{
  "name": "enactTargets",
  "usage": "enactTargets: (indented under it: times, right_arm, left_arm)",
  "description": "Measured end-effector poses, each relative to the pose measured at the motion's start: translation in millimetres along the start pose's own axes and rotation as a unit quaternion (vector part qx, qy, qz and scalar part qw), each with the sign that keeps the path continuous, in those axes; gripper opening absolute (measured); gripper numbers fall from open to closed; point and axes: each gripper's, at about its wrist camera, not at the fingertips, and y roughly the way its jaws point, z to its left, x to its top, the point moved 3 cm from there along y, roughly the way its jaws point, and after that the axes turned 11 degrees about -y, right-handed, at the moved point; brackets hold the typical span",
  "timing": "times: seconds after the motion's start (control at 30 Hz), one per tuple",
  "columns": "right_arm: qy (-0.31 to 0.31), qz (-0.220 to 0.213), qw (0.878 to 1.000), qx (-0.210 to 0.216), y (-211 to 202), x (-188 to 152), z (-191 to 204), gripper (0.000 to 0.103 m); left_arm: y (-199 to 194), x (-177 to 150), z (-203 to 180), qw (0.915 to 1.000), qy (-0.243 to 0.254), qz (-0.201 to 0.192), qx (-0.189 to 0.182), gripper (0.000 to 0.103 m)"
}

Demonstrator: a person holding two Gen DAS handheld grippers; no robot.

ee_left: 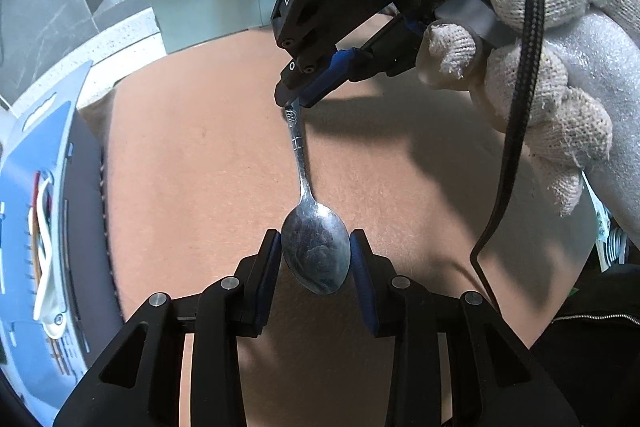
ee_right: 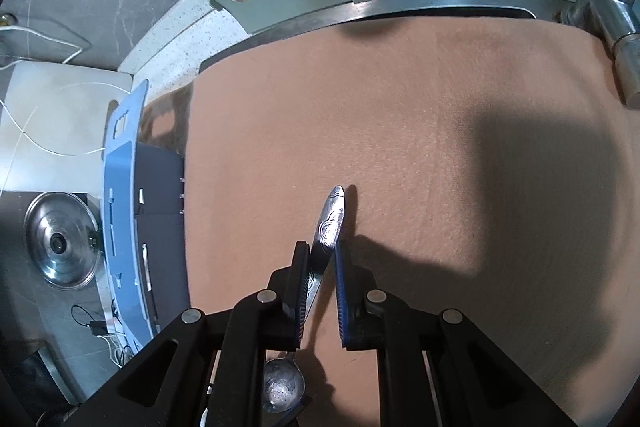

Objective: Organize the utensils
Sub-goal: 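Lift the steel spoon and carry it over the basket with both tools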

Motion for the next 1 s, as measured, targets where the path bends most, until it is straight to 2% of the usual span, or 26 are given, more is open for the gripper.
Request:
enactTargets:
  times: [0.4, 0.6, 1.0]
  right_arm:
    - [-0.007, -0.026, 1.000, 0.013, -15, 5, 33, 0.011]
    - [-0.020, -0.034, 0.999, 0.024, -14, 9, 62, 0.010]
    - [-0.072, -0.033, 0.996, 0.039, 11, 32, 151, 0.008]
  left_arm:
    - [-27, 1, 11, 0.9997, 0.006, -0.024, 0.001, 0.034]
    - [-41, -4, 39, 0.9993, -0.006, -0.036, 0.004, 0.034]
    - [-67, -13, 106, 0.9965, -0.055, -0.057, 0.026, 0.034]
